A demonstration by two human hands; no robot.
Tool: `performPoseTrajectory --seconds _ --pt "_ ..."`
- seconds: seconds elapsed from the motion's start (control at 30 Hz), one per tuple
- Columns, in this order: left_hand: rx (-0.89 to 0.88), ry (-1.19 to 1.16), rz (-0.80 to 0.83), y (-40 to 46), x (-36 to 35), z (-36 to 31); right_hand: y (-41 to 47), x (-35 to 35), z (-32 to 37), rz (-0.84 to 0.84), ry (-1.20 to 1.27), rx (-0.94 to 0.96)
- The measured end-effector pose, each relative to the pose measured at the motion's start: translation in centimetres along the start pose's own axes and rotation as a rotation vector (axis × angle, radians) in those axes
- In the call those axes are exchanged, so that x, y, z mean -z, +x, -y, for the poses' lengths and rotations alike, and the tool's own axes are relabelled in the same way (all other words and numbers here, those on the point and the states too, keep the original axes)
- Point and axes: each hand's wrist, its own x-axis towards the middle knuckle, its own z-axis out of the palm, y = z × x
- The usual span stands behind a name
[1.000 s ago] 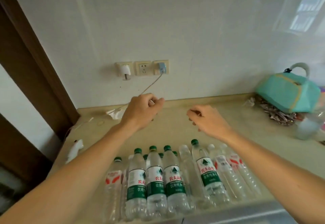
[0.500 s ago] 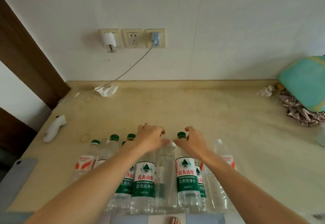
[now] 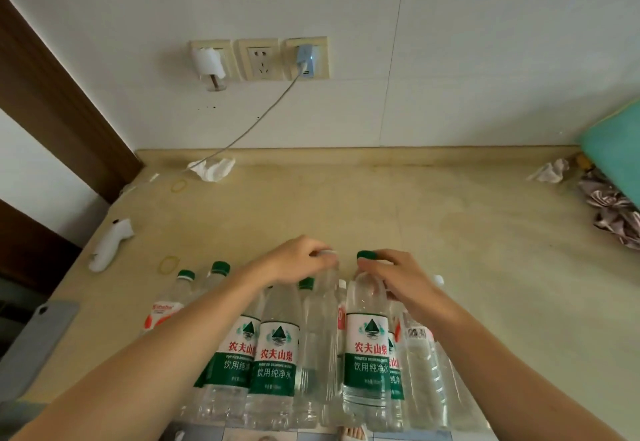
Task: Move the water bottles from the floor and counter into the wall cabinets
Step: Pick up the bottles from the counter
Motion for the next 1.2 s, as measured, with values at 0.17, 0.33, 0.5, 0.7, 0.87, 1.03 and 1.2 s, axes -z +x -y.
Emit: performPoseTrajectory --seconds 0.17,0.33,0.5,0.7,0.87,1.03,1.2 --pt "-0.134 -0.445 -0.139 -1.2 3.0 -1.2 -1.6 2.7 3.6 0.025 0.077 0.202" --pt "-0.278 -0.306 -0.57 -0.9 4.9 -2.5 -2.6 4.1 7.5 -0.175 -0.127 0.554" --pt "-0.299 -0.24 -0.751 0.6 4.0 -2.8 -0.9 3.5 7.3 -0.254 -0.226 0.617" --pt "-0.229 -0.219 -0.699 2.1 2.4 -2.0 1.9 3.3 5.6 -0.294 -0.261 0.573" --pt "-0.209 -0.239 -0.659 2.5 1.5 -1.0 3.0 3.5 5.3 -0.297 -0.272 0.577" --pt "-0.191 -0.281 -0.647 2.6 1.5 -0.3 3.3 3.6 5.2 -0.322 -0.296 0.561" --pt "-0.171 -0.288 -0.574 3.1 1.7 0.2 3.6 3.8 4.8 -0.335 -0.27 0.511"
